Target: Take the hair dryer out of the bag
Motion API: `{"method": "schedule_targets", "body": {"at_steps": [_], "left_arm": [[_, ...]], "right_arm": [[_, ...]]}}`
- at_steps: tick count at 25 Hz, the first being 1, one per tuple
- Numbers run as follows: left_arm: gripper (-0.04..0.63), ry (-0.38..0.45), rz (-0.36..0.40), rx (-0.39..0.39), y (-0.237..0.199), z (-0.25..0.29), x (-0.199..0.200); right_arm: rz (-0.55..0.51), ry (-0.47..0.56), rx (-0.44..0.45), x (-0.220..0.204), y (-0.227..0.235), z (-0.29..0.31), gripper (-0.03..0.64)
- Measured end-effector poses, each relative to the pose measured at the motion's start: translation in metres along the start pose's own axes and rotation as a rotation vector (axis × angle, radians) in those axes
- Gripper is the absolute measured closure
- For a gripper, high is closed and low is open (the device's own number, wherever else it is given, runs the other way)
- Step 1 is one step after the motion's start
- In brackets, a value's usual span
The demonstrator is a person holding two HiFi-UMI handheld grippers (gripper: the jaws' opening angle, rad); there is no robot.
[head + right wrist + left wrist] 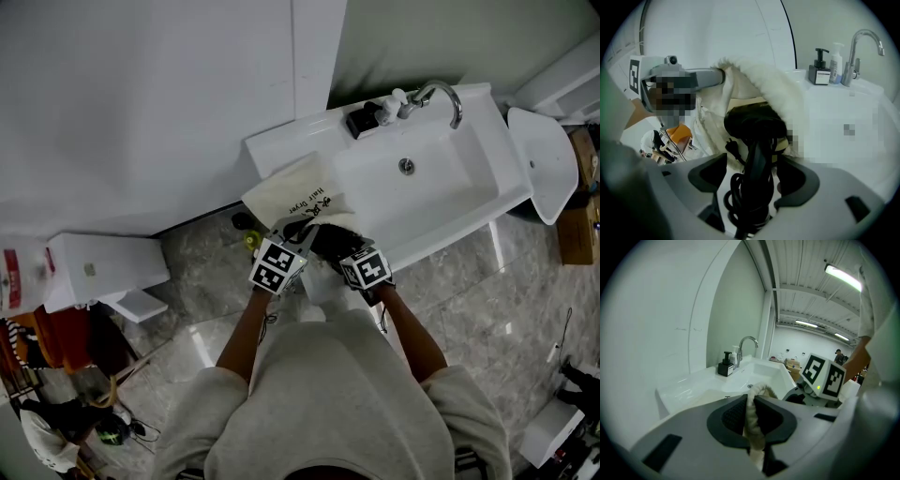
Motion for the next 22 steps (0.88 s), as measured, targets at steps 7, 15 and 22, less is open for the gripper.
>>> {"method": "schedule_targets", "body": {"at_steps": [7, 15, 22], "left_arm": [[0.565, 0.004, -0.011, 0.002, -0.004, -0.002, -0.001], [0.568, 0.012, 0.022, -0.034, 0.001, -0.002, 0.002], [0.569, 0.004, 0.019, -0.073, 0.007, -0.003, 0.003]], "right_arm": [[-0.066, 0.025, -0.026, 0.011, -0.004, -0.009, 0.308], [-0.060, 0.023, -0.094, 0.033, 0.011, 0.009, 0.318], [-0.096, -0.088, -0.116, 0.032, 0.019, 0.023, 0.319]]}}
Point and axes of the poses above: the fingertips, and each gripper's own axes: z forward along the fingers, y to its right, x out of its top, the point moved 1 cm from there along -z, backward along the fingers, and after that the axes turned 3 degrees about y, right-handed, at the moved point
